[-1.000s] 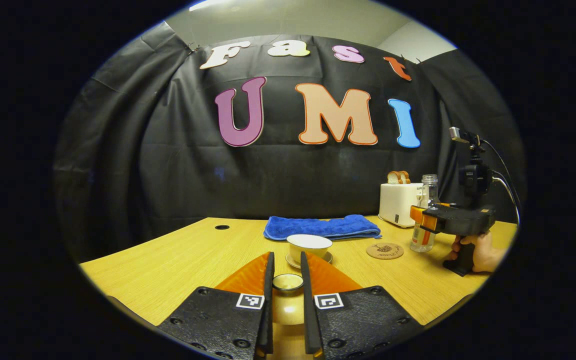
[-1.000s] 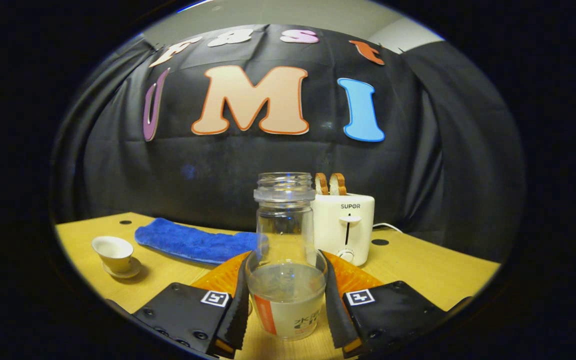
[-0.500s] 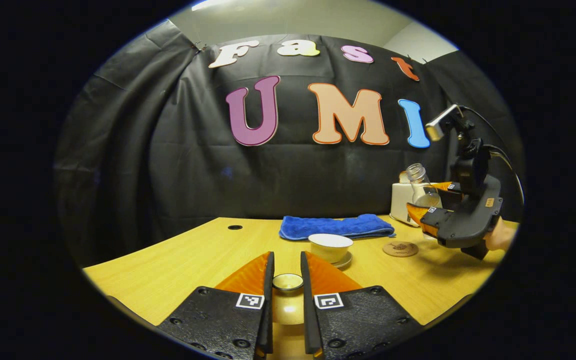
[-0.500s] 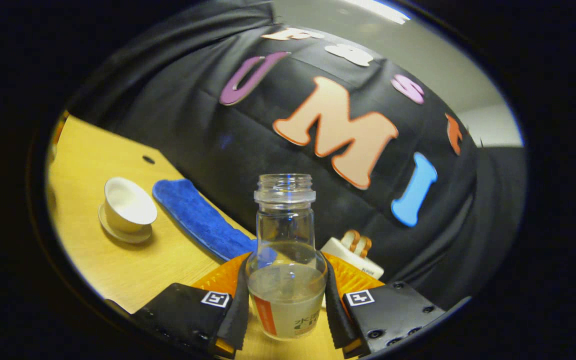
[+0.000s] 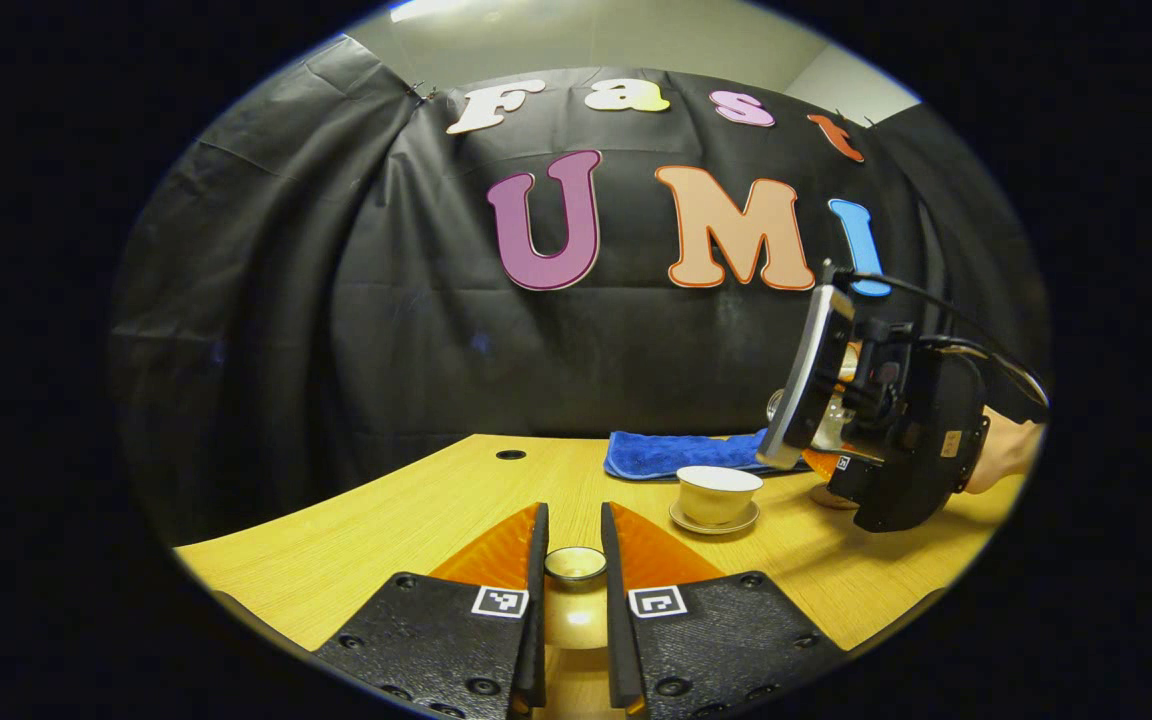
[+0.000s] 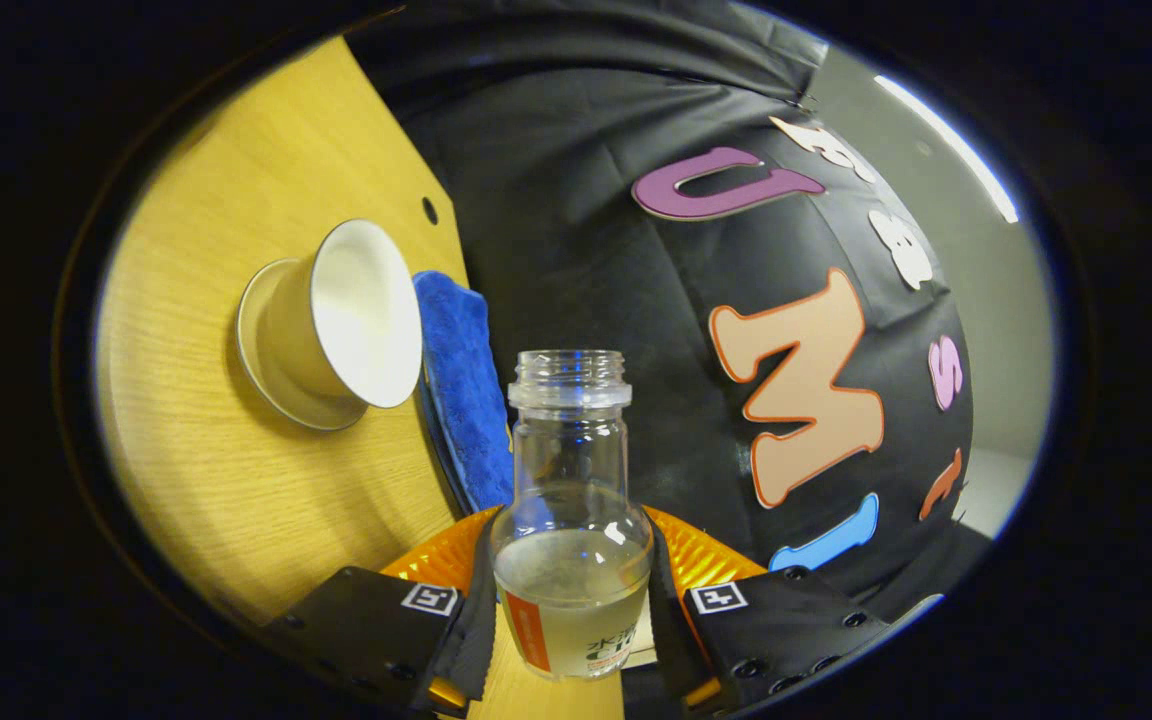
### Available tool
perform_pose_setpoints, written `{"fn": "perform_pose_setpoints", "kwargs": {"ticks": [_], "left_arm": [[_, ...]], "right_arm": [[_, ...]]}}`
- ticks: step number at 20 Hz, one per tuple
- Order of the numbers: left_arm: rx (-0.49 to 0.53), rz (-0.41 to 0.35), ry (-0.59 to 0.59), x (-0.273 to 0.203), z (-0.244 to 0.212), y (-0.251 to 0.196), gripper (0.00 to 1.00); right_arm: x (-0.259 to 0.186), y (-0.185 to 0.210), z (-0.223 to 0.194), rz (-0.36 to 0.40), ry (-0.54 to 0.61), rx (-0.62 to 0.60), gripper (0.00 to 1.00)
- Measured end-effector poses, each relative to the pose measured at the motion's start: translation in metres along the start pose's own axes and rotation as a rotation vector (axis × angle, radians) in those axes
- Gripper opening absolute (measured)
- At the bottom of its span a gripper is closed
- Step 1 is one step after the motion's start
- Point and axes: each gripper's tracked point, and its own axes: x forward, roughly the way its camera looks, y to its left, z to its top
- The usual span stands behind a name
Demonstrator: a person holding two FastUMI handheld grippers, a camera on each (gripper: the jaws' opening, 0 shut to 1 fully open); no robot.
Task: Open the teacup lid with one hand, grasp the water bottle and pour water into the teacup with the other hand; after pouring, place the water bottle on the coaster and then close the teacup lid.
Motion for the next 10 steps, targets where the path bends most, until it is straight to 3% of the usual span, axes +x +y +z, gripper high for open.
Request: {"fn": "perform_pose_setpoints", "kwargs": {"ticks": [10], "left_arm": [[-0.003, -0.002, 0.001, 0.0, -0.001, 0.0, 0.22]], "right_arm": [[-0.004, 0.019, 0.01, 0.034, -0.053, -0.275, 0.68]]}}
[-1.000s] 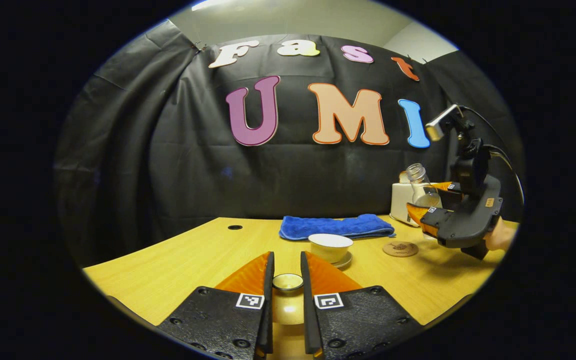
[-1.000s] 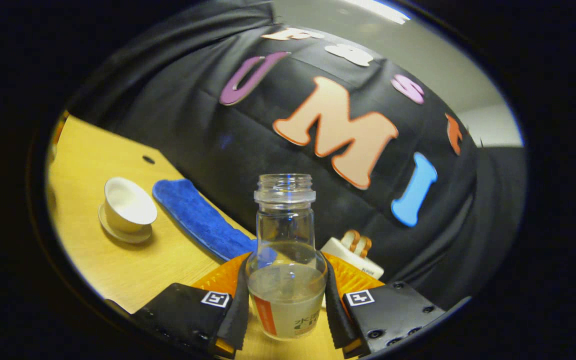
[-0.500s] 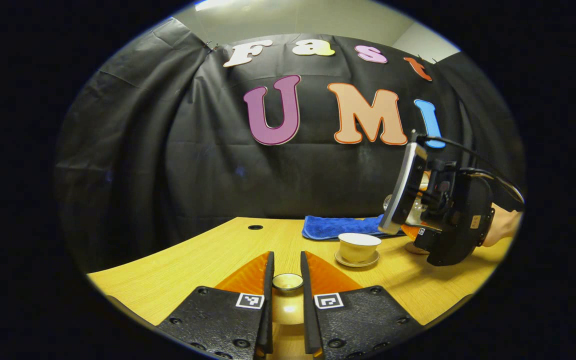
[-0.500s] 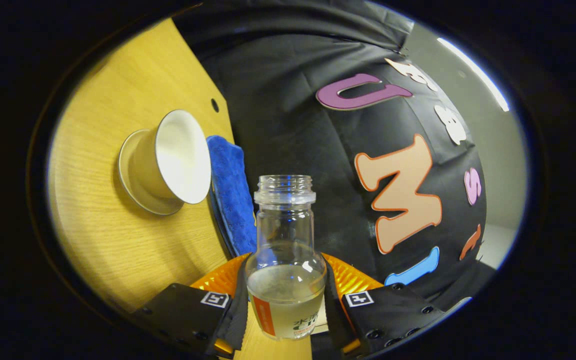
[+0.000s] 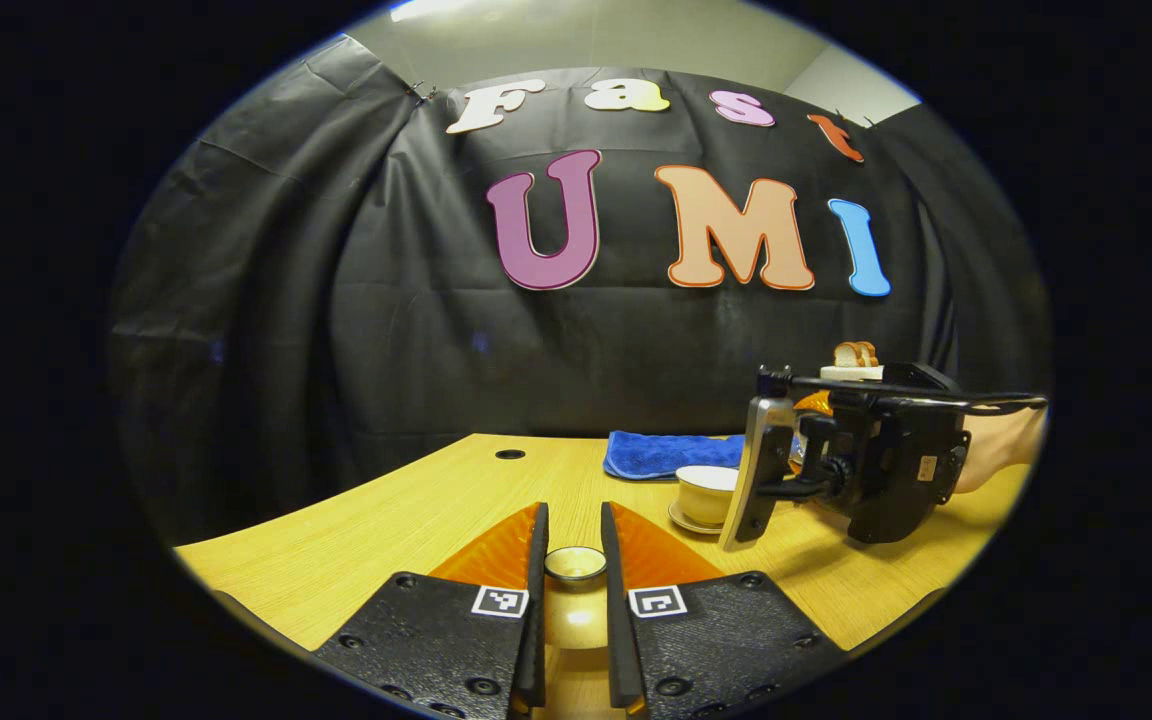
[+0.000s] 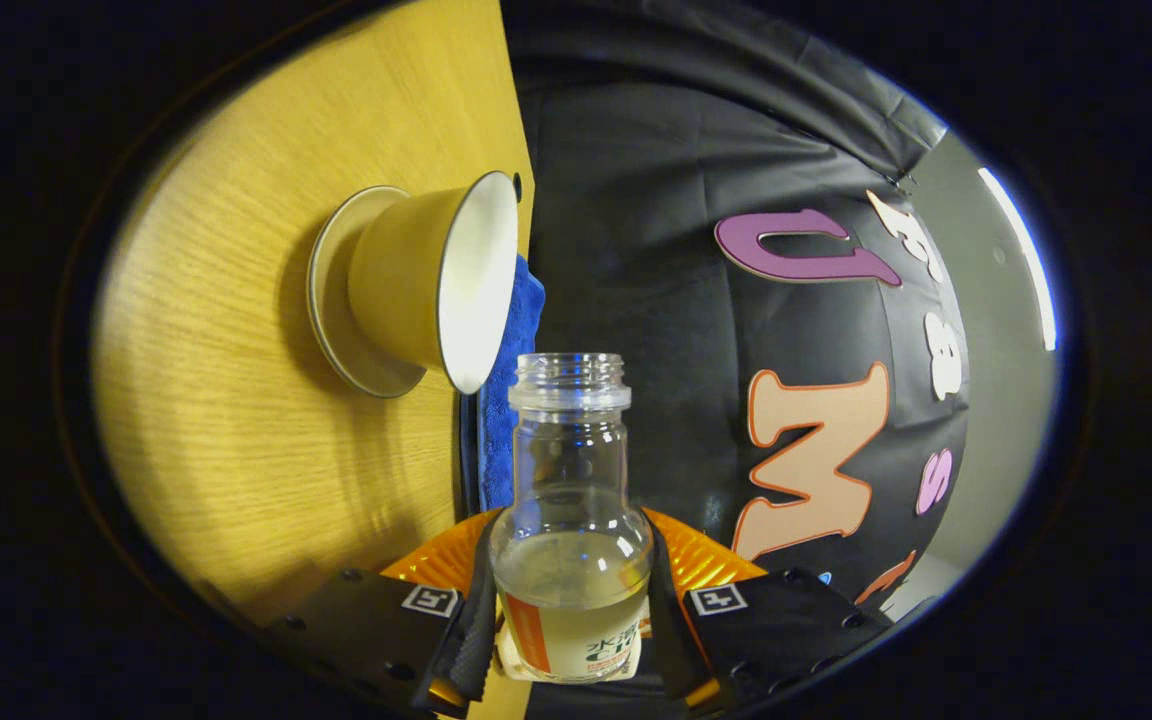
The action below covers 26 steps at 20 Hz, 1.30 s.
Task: Open the teacup lid with one hand, grasp the water bottle and pour water into the teacup with the other hand; after pouring, place the water bottle on the coaster and then close the teacup lid.
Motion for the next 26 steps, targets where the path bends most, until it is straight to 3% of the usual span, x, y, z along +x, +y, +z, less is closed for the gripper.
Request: {"fn": "perform_pose_setpoints", "kwargs": {"ticks": [7, 26], "left_arm": [[-0.002, 0.0, 0.001, 0.001, 0.0, 0.0, 0.22], [-0.003, -0.004, 0.001, 0.001, -0.001, -0.001, 0.22]], "right_arm": [[-0.001, 0.001, 0.003, 0.029, -0.032, -0.102, 0.7], [-0.001, -0.004, 0.01, -0.007, -0.099, -0.389, 0.69]]}}
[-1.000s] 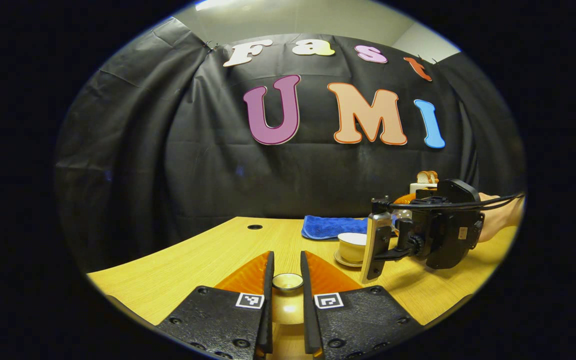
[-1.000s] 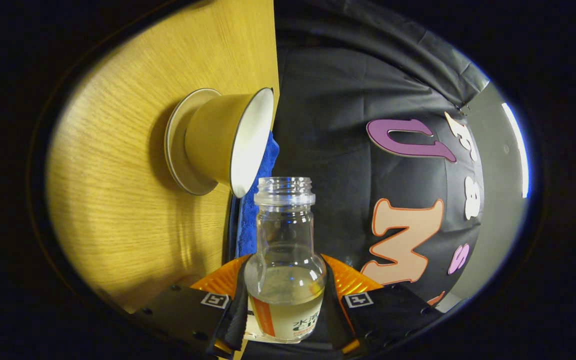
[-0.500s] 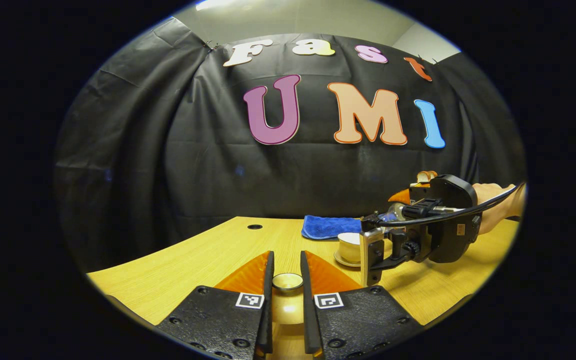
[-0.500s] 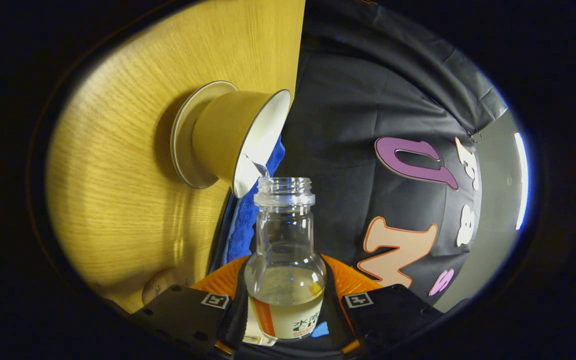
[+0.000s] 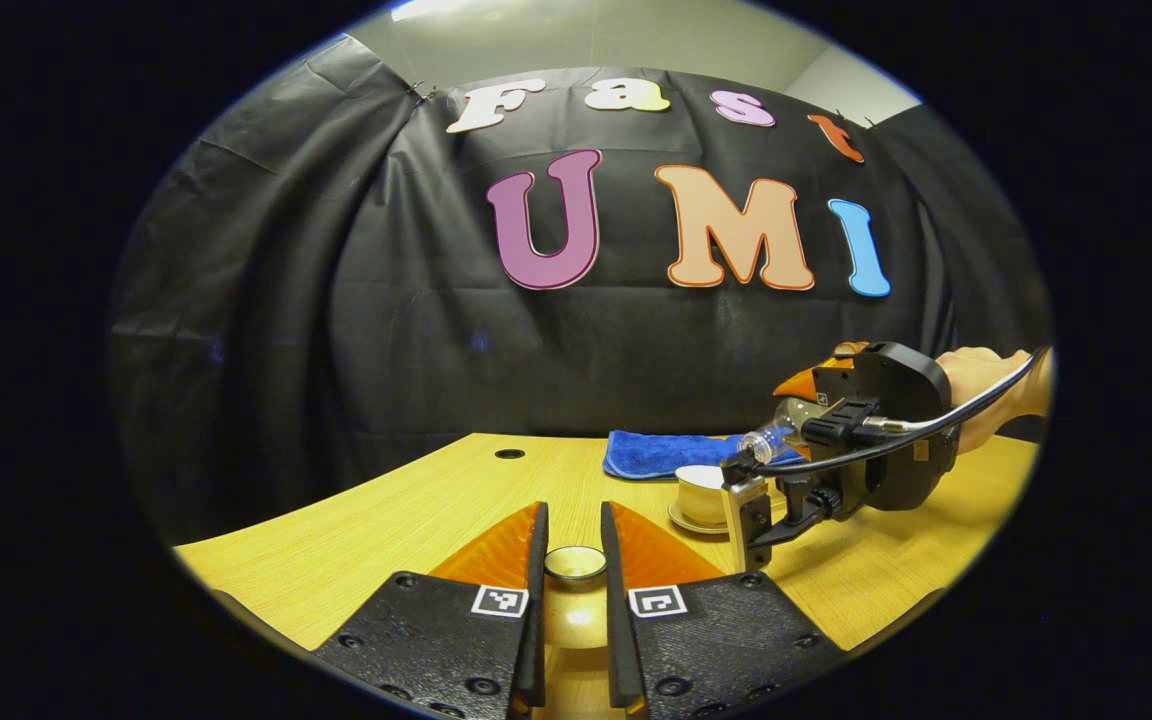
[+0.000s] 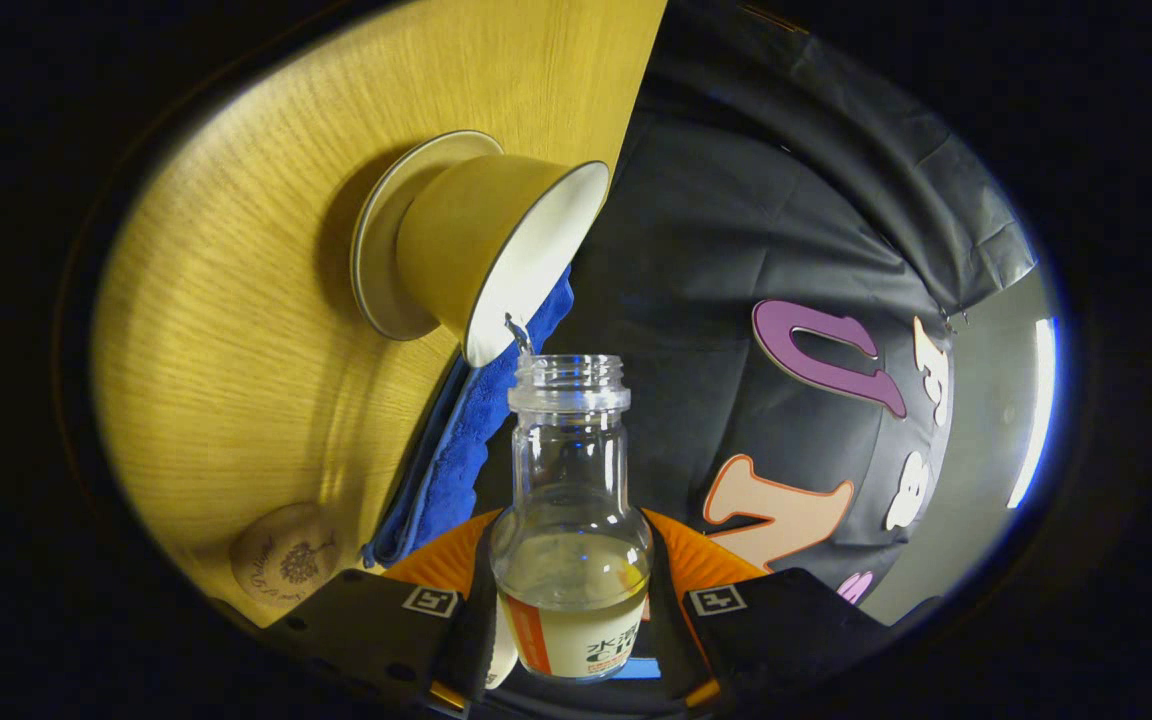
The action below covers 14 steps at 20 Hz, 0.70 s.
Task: Open the teacup lid with one hand, grasp the water bottle and pour water into the teacup with the other hand; after pouring, place the water bottle on the coaster and then close the teacup lid.
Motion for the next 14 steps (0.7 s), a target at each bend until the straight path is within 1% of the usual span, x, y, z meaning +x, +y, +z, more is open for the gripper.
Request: {"fn": "perform_pose_setpoints", "kwargs": {"ticks": [6, 14], "left_arm": [[0.001, -0.004, -0.001, 0.0, 0.0, -0.001, 0.22], [0.001, -0.004, -0.001, -0.001, 0.0, -0.001, 0.22]], "right_arm": [[0.0, -0.018, 0.009, -0.018, -0.046, -0.103, 0.69], [-0.004, -0.033, 0.018, -0.044, -0.084, -0.142, 0.69]]}}
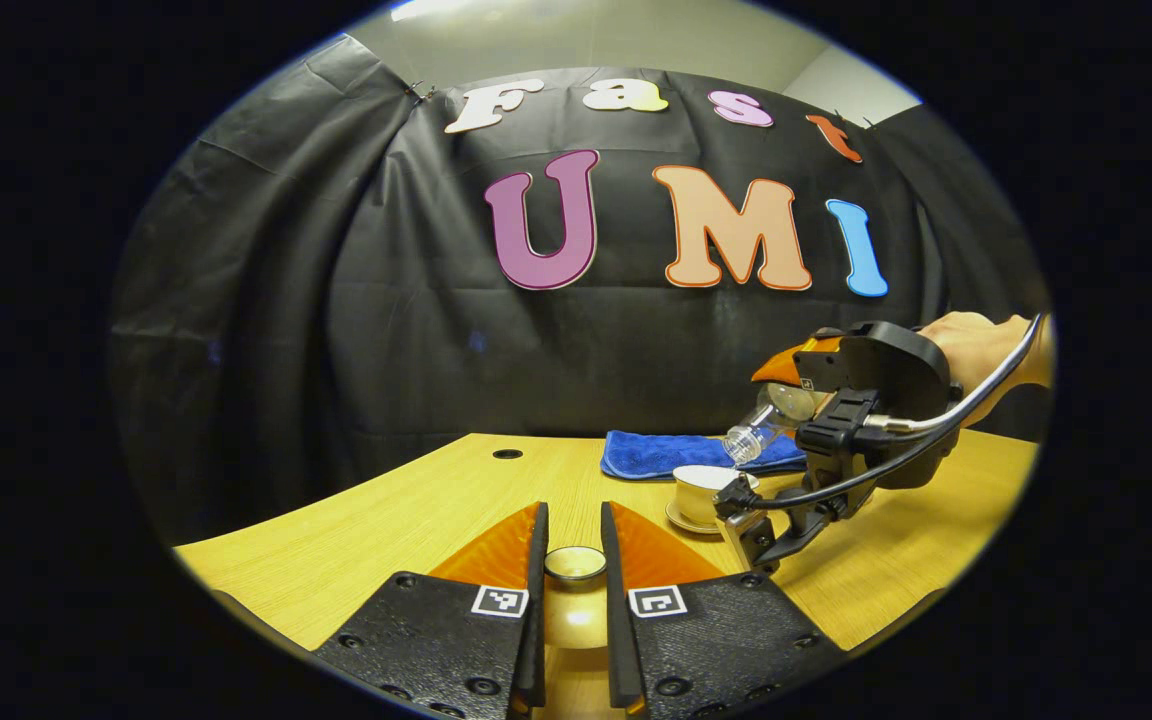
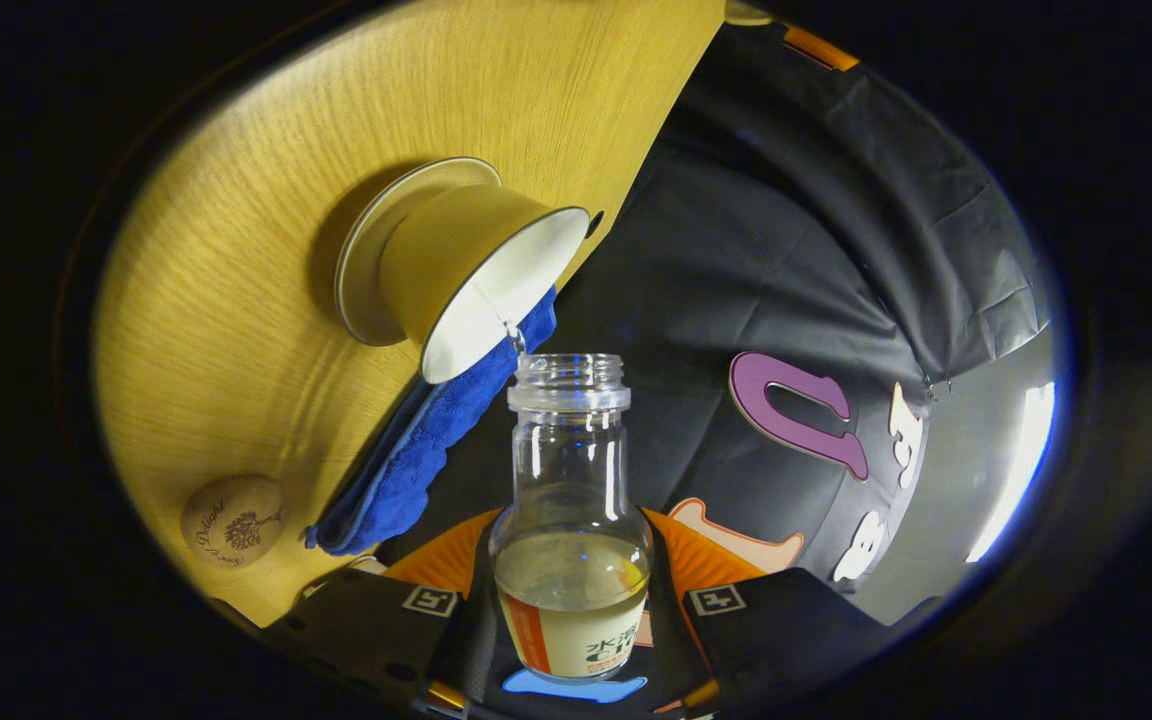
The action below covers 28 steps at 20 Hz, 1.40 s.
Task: Open the teacup lid with one hand, grasp the water bottle and pour water into the teacup with the other hand; after pouring, place the water bottle on the coaster and then close the teacup lid.
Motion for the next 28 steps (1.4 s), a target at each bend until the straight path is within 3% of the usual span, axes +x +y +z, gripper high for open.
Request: {"fn": "perform_pose_setpoints", "kwargs": {"ticks": [22, 25, 28], "left_arm": [[-0.001, 0.001, 0.0, 0.001, 0.0, 0.0, 0.22], [0.0, 0.001, -0.001, 0.001, 0.002, -0.001, 0.22], [0.001, 0.001, -0.001, 0.001, 0.001, 0.0, 0.22]], "right_arm": [[0.002, -0.004, 0.002, 0.0, -0.007, -0.02, 0.69], [0.002, -0.004, 0.003, 0.002, -0.004, -0.001, 0.68], [0.004, 0.006, 0.005, 0.049, 0.007, 0.098, 0.66]]}}
